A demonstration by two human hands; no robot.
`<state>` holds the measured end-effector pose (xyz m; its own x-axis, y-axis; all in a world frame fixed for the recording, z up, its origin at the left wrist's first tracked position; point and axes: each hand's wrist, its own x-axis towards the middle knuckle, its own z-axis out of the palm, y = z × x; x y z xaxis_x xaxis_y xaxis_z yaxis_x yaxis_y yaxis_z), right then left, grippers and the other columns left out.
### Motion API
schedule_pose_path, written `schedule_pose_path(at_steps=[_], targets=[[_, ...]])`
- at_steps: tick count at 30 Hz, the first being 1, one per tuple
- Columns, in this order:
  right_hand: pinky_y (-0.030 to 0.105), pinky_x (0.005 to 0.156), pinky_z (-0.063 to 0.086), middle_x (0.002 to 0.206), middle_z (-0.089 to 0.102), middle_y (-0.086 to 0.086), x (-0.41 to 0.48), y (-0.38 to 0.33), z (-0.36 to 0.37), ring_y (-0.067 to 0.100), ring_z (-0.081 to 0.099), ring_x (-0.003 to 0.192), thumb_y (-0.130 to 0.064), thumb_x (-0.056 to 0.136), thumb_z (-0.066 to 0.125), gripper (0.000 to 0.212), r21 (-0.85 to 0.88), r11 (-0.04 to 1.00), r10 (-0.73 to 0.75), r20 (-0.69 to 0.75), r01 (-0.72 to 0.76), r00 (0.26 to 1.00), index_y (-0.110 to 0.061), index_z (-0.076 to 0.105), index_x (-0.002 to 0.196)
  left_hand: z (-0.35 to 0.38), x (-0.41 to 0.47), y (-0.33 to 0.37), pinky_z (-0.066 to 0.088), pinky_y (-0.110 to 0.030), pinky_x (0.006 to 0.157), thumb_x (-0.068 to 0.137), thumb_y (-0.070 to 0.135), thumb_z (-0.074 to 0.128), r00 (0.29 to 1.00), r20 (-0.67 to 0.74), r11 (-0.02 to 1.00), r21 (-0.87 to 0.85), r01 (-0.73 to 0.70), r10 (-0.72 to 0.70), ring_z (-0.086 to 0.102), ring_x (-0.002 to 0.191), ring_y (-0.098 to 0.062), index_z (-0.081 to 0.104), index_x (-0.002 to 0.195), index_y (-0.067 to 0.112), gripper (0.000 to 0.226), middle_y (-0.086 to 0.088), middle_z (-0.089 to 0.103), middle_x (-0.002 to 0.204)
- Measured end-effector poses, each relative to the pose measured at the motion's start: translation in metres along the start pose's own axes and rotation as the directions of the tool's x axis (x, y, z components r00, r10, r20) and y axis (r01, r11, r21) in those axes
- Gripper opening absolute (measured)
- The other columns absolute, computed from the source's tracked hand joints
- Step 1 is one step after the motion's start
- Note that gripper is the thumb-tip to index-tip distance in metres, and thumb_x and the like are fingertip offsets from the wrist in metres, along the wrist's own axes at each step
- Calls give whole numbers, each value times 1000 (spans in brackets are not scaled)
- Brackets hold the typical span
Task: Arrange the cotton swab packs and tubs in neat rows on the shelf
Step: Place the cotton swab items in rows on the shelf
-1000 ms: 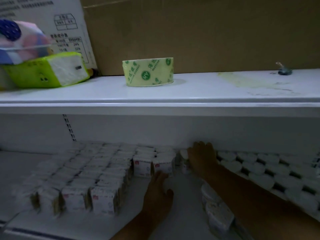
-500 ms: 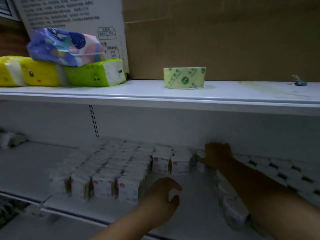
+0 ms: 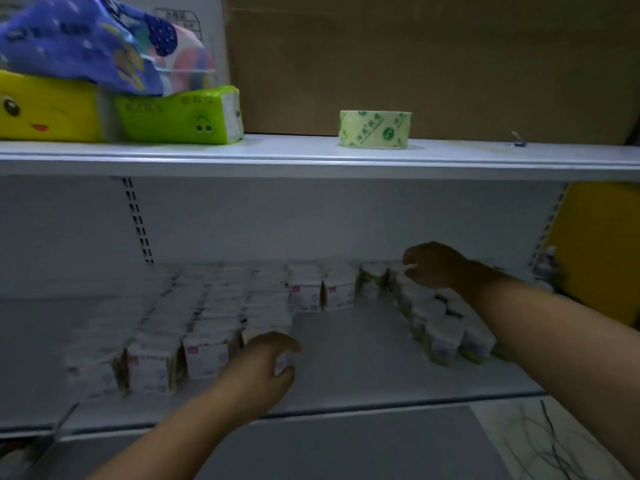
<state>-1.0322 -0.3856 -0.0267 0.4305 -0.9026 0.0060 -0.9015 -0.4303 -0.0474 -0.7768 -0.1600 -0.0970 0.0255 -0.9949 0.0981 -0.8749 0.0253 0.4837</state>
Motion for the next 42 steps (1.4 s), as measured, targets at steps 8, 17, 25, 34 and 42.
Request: schedule_pose_path(at_steps=[8,17,25,34,42], targets=[[21,93,32,137,49,5,19,7,6,21,45,122,-24,95,52,37,62,990,-128,18,127,992,-15,51,131,33,47,27,32,-11,84,95,29,49,998,-11,997,-41,-62,62,46,110,-5,50,124,34,30,16,44,132],[26,94,39,134,50,7,80,12,35,23,49,118,-29,85,68,54,134,957,-265,33,259,964,-17,49,133,83,125,65,36,-15,88,94,28,51,999,1,992,-121,36,-36,56,91,-9,41,135,30,42,9,42,140],[32,75,43,108,61,13,106,-5,47,31,58,97,-39,78,68,44,-144,921,-377,-93,362,921,-6,58,105,108,152,64,39,-13,88,93,20,52,984,-11,922,-352,161,-176,52,101,-5,34,139,31,50,11,49,126],[25,60,41,93,58,9,106,-6,9,18,51,83,-31,71,80,46,149,962,-243,79,229,967,-3,62,103,76,156,90,34,-9,49,82,7,58,862,-494,861,-483,-161,-116,52,54,-2,55,69,32,29,11,54,55],[21,79,51,80,62,4,59,18,-27,13,58,79,-16,82,70,12,864,485,-132,222,-133,966,-5,63,81,11,191,95,51,-21,74,79,23,74,926,-339,730,-674,-114,-168,54,95,-9,51,116,23,43,10,53,105]])
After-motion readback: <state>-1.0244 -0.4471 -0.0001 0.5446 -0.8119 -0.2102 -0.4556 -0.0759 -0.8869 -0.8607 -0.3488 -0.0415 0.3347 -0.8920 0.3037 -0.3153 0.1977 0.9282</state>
